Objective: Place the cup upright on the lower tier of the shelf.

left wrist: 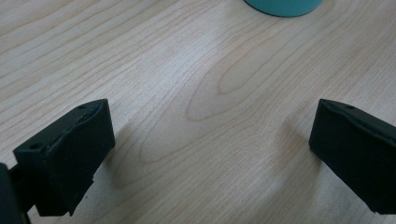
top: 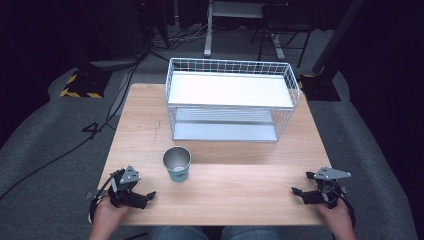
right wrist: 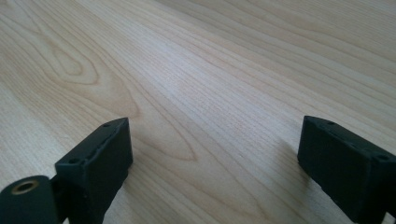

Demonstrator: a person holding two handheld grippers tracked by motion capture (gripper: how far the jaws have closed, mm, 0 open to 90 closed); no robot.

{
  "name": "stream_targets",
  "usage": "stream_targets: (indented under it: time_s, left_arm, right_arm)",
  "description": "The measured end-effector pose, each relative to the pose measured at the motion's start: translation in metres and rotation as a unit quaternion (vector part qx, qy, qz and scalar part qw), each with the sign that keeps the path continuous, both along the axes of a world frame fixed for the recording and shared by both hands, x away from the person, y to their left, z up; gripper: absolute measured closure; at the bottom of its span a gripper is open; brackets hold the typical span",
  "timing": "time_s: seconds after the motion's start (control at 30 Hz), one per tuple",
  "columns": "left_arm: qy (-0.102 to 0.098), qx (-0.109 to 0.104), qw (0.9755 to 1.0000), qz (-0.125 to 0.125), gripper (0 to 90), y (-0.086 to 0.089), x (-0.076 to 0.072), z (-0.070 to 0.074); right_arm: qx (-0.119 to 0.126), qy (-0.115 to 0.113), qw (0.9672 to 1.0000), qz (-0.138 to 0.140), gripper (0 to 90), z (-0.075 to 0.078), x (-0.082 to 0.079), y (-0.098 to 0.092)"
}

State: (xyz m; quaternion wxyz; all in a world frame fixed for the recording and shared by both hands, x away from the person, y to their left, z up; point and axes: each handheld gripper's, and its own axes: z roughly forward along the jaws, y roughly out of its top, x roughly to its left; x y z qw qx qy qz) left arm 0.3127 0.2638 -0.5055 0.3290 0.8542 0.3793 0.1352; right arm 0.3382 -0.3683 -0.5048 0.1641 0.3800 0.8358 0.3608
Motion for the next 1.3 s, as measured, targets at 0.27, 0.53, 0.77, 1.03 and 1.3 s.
stream_targets:
  time_s: [0.27,0.53,0.77,1.03,1.3]
  left_arm:
    - [-0.006,-0.023,0.9997,-0.001,5.6,0.008,0.0,0.005]
    - [-0.055,-0.1,0.9934,-0.008,5.2,0.012,-0.004,0.022]
    - [-0.085,-0.161,0.9831,-0.021,0.1,0.004,-0.007,0.036]
    - [-0.116,-0.19,0.9742,-0.037,0.0,-0.001,-0.008,0.038]
    - [-0.142,-0.217,0.9647,-0.048,0.0,-0.01,-0.005,0.037]
  right_arm:
    - [-0.006,0.001,0.9999,0.01,5.6,-0.001,0.0,0.002]
    - [-0.005,0.002,0.9999,0.011,5.1,-0.001,0.0,0.002]
    - [-0.006,0.003,0.9999,0.011,5.1,-0.001,0.0,0.002]
    - [-0.004,0.004,0.9999,0.013,4.9,-0.001,0.001,0.002]
    - [-0.005,0.004,0.9999,0.014,4.4,-0.001,0.001,0.002]
